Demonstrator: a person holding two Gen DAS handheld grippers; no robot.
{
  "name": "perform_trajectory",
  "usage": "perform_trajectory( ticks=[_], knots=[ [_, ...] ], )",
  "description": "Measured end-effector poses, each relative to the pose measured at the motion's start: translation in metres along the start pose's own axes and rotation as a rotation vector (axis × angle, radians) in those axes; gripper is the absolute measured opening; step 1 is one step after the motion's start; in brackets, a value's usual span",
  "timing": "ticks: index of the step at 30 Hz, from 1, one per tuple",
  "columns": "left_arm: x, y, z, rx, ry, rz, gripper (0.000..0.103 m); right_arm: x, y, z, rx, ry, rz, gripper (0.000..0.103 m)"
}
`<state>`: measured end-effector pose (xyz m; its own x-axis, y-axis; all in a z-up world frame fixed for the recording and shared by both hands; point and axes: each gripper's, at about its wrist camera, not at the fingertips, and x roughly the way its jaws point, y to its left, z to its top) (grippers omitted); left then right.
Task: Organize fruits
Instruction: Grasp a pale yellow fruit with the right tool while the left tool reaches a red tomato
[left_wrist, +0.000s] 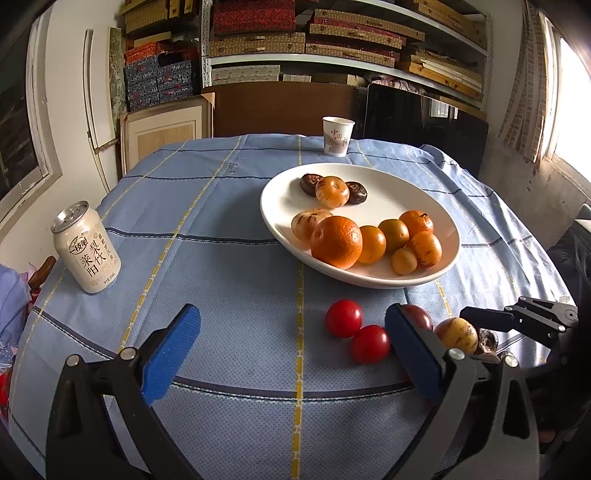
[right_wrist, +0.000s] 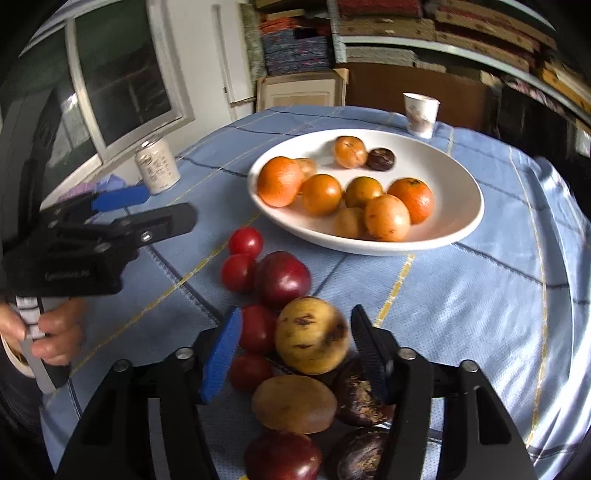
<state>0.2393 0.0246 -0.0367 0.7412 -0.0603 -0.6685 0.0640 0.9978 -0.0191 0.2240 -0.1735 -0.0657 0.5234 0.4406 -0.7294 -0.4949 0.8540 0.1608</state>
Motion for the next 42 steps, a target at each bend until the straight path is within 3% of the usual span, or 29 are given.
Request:
perform_trajectory(
  ticks=[9,11,13,17,21,28,32,34,35,39,42],
  knots=[
    [0.000,0.001,0.000,0.006,-0.003,0.009,0.098,0.011,-0.008,0.001,0.075,0.002,0.069,0.057],
    [0.002,0.008,0.002,-0.027,0.010,-0.007,0.098,0.010,-0.011,0.001,0.101,0.002,0.083,0.055],
    [0.005,0.019,0.003,-0.078,0.027,-0.017,0.098,0.007,-0.019,0.000,0.152,-0.010,0.086,0.041],
    [0.011,0.042,0.003,-0.189,0.056,-0.034,0.098,-0.003,-0.041,0.001,0.272,-0.064,0.127,0.041],
    [0.017,0.048,0.001,-0.217,0.085,-0.043,0.098,-0.001,-0.057,-0.003,0.372,-0.056,0.186,0.040],
    [0.016,0.024,-0.001,-0.085,0.078,-0.052,0.098,-0.003,-0.065,-0.004,0.424,-0.070,0.216,0.040],
    [0.014,0.007,-0.003,-0.011,0.096,-0.141,0.098,-0.003,-0.077,-0.007,0.500,-0.076,0.305,0.040],
    [0.011,-0.007,-0.006,0.054,0.104,-0.206,0.098,-0.008,-0.079,-0.007,0.505,-0.095,0.307,0.040],
    [0.009,-0.014,-0.007,0.082,0.106,-0.238,0.095,-0.011,-0.080,-0.006,0.503,-0.106,0.301,0.040],
    [-0.006,-0.047,-0.018,0.235,0.093,-0.384,0.063,-0.019,-0.086,-0.006,0.517,-0.134,0.290,0.040],
    [-0.018,-0.072,-0.032,0.371,0.077,-0.445,0.055,-0.022,-0.089,-0.005,0.523,-0.141,0.284,0.040]
  ],
)
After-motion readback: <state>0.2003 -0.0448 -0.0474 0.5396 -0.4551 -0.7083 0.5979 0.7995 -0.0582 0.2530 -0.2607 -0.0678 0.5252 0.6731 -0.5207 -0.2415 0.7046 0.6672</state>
